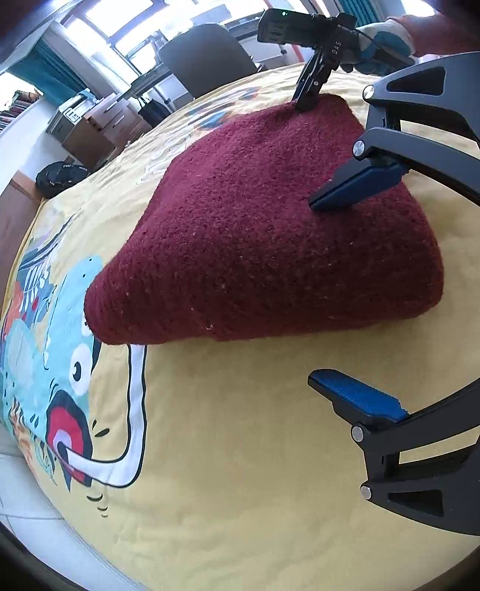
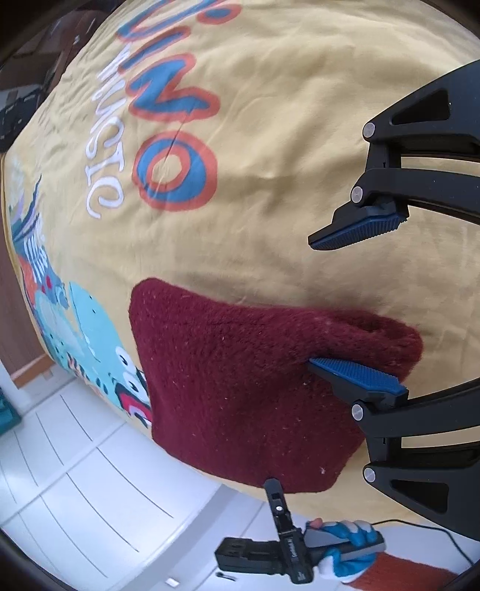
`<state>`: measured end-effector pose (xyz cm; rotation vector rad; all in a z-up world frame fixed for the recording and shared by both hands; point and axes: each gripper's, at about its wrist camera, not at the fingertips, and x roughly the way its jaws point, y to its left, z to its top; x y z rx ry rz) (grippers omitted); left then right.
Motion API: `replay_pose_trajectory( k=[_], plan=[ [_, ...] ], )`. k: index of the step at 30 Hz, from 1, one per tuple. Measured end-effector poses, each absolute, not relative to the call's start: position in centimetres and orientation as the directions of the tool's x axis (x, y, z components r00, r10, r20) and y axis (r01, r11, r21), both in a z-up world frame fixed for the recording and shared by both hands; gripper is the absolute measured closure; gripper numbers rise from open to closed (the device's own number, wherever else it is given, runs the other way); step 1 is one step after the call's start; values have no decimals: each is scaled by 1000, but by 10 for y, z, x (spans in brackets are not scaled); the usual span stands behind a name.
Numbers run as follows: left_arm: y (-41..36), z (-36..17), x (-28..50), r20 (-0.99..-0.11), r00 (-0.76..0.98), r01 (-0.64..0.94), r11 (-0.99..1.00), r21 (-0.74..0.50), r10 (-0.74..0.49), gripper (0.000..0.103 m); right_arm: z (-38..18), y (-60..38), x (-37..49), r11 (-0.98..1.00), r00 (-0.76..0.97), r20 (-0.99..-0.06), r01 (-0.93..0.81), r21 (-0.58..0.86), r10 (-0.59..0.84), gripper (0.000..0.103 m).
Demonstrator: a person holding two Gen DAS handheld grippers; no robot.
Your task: Fold small clothes
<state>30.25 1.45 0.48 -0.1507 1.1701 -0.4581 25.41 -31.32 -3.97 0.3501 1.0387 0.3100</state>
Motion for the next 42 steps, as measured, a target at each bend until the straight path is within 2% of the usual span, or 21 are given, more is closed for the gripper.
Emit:
replay_pose_trajectory(
  k=[5,8,11,18,32,42],
  plan=[
    [20,11,293,-862,317,256,911,-324,-396,20,-52,-319,248,908,477,-800,6,418,365,43],
    [19,16,287,-864,339,233,923,-307,-373,20,-60,-313,249,927,460,-834,55,370,306,39],
    [18,25,274,-862,382,224,938,-263,-333,20,-50,-313,242,925,486,-825,82,370,287,39],
    [22,44,232,-852,436,202,954,-219,-288,20,-20,-312,213,940,527,-814,76,332,245,38],
    [19,88,132,-803,555,188,973,-132,-216,20,26,-290,97,959,623,-761,55,277,184,34],
    [25,84,74,-780,602,154,984,-94,-169,10,46,-260,29,978,680,-723,38,203,123,26]
  ],
)
